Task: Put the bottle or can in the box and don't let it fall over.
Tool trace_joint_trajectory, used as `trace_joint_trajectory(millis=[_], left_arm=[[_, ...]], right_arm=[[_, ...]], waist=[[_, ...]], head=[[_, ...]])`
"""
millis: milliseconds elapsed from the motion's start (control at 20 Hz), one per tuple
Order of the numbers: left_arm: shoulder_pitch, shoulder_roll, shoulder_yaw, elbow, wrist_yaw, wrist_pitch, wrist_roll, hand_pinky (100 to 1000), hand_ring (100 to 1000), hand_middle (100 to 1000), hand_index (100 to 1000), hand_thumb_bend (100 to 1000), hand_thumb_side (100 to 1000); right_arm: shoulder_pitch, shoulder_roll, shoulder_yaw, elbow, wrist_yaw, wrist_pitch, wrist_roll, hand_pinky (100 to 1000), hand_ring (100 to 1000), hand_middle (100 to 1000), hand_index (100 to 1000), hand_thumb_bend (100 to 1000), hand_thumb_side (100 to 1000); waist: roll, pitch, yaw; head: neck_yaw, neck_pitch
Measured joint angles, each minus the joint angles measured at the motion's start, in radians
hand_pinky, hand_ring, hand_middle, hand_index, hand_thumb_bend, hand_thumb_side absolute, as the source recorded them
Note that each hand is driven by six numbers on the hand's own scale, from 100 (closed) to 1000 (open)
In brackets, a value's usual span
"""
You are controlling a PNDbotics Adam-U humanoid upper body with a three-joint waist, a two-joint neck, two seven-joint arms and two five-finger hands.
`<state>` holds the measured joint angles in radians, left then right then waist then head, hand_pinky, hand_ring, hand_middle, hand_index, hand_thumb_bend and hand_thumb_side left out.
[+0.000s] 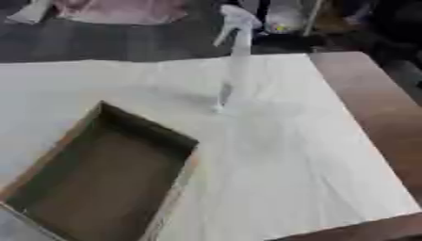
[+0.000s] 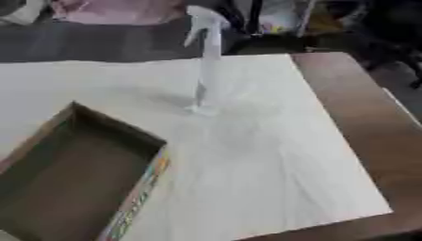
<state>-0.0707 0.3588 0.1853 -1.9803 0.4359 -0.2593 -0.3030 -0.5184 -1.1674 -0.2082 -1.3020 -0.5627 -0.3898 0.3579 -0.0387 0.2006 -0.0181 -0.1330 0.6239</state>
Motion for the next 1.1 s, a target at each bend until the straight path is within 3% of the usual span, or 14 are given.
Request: trace_joint_trajectory(millis=[400,650,850,1100], left_arm=[[0.0,0.0,-0.003,0.0,-0.002,0.001,-0.001,596,741,687,907,100,757],[-0.002,0.001,-0.007,0.0,-0.002,0.0,-0.005,596,744,688,907,100,754],[-0.005,0.002,-0.014,0.0,-0.001,-0.002,-0.009,596,744,688,907,100,752],[-0.007,0.013,-0.021,0.0,0.005,-0.003,-0.014,596,745,689,906,100,749]], right_arm=[[-0.01,0.0,0.009,0.042,-0.012,-0.013,0.05,764,1000,924,967,100,250],[-0.051,-0.002,0.052,0.079,0.053,-0.028,0.142,768,1000,920,964,100,327],[-0.141,-0.002,0.098,0.177,0.144,-0.037,0.221,769,1000,919,964,100,371],[-0.324,0.042,0.148,0.369,0.292,-0.048,0.299,773,1000,910,957,100,396]], waist=[[-0.005,0.004,0.004],[-0.003,0.008,0.007],[-0.003,0.008,0.007],[-0.007,-0.005,0.002]], head=[[0.004,0.0],[0.011,-0.014],[0.009,-0.019],[0.006,-0.019]])
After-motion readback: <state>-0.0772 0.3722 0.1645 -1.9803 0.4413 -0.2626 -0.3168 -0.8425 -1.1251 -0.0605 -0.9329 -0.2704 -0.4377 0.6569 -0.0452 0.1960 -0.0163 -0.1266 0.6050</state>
